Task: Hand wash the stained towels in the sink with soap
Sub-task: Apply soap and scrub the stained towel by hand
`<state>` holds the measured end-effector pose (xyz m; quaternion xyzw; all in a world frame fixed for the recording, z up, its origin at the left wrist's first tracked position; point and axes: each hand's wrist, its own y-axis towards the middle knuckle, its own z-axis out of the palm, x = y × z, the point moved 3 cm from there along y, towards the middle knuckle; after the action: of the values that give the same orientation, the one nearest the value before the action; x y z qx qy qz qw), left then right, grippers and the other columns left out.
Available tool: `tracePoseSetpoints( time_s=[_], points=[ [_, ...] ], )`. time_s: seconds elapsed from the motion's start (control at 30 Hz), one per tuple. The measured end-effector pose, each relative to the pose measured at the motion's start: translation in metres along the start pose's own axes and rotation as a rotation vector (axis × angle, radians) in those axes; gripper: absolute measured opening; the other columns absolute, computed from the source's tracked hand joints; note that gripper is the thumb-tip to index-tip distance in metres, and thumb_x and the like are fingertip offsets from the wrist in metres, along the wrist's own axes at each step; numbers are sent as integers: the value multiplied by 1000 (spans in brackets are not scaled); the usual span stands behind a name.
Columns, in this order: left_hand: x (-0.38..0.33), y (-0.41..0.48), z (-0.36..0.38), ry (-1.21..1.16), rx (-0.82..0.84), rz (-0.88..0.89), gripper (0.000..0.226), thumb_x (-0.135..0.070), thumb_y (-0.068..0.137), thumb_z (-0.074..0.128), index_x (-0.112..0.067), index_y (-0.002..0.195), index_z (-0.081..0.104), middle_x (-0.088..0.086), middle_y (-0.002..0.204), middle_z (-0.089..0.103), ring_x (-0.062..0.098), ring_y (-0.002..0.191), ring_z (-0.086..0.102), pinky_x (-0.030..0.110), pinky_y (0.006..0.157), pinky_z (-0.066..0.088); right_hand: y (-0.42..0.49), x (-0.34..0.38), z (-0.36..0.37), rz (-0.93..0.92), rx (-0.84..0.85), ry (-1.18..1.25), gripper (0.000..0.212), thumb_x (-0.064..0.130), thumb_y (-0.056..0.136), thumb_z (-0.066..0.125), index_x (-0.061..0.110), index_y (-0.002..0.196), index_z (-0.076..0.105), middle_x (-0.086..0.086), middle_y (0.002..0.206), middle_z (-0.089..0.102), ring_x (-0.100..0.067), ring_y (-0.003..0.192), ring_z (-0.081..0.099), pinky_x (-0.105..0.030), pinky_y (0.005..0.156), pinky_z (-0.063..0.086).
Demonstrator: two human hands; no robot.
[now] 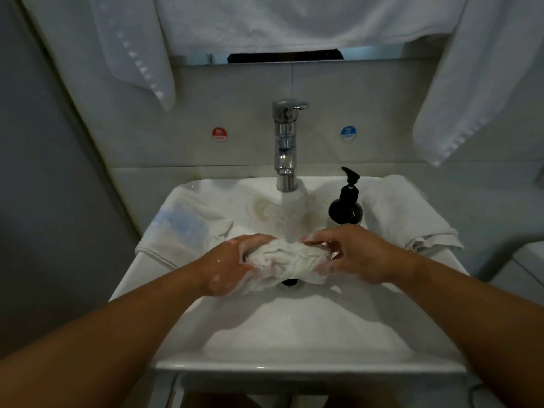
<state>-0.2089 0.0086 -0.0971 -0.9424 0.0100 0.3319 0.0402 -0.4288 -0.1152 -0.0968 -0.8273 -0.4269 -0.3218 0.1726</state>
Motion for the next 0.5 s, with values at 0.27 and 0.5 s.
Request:
tracePoseSetpoints(
  time_s=[0.27, 0.5],
  points=[
    [0, 5, -14, -131, -319, 9, 36, -7, 96, 58, -30, 118, 74, -16, 111, 74, 4, 105, 66, 20, 91, 52, -6, 6, -21, -27, -57, 335, 54, -10, 82, 76, 21, 125, 69, 8, 118, 72, -14, 111, 68, -34, 99, 55],
    [3, 4, -15, -103, -314, -1, 24, -17, 99, 59, -37, 103, 71, -15, 103, 72, 4, 98, 65, 21, 83, 50, -8, 3, -18, 21, 42, 386, 51, -2, 83, 78, 17, 129, 68, 2, 119, 74, -17, 114, 69, -30, 100, 53]
  ],
)
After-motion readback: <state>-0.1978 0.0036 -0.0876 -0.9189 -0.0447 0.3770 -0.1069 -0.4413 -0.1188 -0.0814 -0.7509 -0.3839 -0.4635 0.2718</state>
